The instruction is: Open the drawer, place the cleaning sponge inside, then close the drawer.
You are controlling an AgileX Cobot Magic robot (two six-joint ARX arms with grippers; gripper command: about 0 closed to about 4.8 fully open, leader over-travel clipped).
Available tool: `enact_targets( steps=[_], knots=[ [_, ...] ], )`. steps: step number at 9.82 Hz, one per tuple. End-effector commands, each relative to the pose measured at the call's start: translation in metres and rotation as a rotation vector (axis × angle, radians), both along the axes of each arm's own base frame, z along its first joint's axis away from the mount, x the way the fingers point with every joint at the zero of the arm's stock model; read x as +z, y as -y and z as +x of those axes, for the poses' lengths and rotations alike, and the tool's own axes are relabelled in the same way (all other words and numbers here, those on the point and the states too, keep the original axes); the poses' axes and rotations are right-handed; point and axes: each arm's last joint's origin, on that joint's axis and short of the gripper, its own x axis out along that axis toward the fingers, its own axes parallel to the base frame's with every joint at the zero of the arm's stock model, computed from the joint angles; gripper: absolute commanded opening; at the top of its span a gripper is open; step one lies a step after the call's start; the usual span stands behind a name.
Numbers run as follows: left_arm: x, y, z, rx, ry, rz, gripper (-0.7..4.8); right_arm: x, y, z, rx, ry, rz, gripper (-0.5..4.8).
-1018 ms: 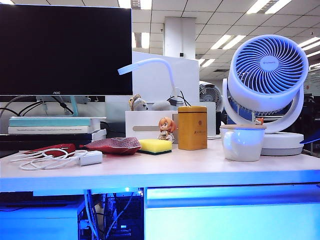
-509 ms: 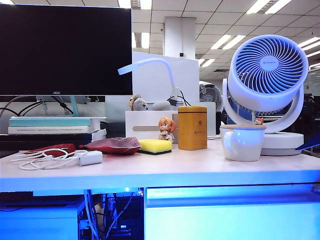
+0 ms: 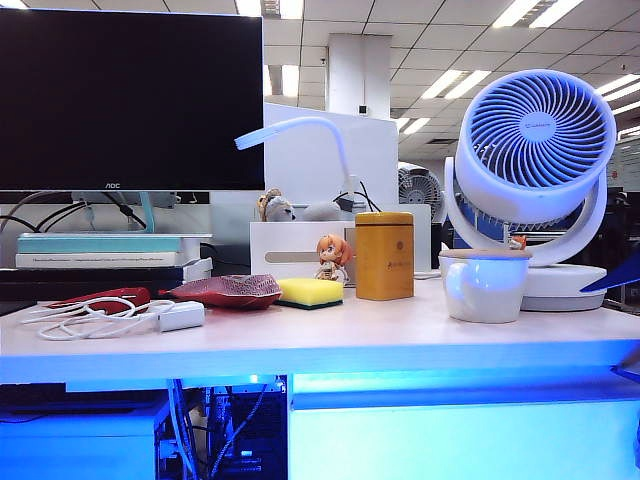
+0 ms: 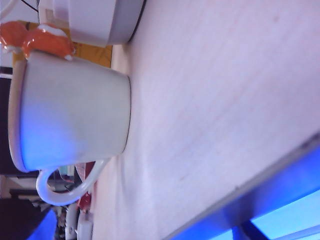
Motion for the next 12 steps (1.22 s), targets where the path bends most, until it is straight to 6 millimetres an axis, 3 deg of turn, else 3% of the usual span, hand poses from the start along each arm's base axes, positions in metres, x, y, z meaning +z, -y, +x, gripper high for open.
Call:
enact_targets(
  steps=[1,5,9,12],
  knots=[
    [0.002,0.0,-0.001,-0.005,0.013,-0.005,-0.05,0.01,0.0,0.005,0.065,0.128,-0.077,4.79],
    [0.002,0.0,-0.001,-0.004,0.013,-0.005,-0.05,0.012,-0.001,0.0,0.093,0.155,-0.06,4.79],
    [0.002,0.0,-0.001,-0.005,0.013,-0.005,-0.05,0.0,-0.007,-0.022,0.096,0.094,-0.071,4.79],
    [0.002,0.0,-0.001,-0.005,0.012,-0.005,-0.05,-0.005,0.002,-0.021,0.033,0.031,-0.073,4.79]
  ],
)
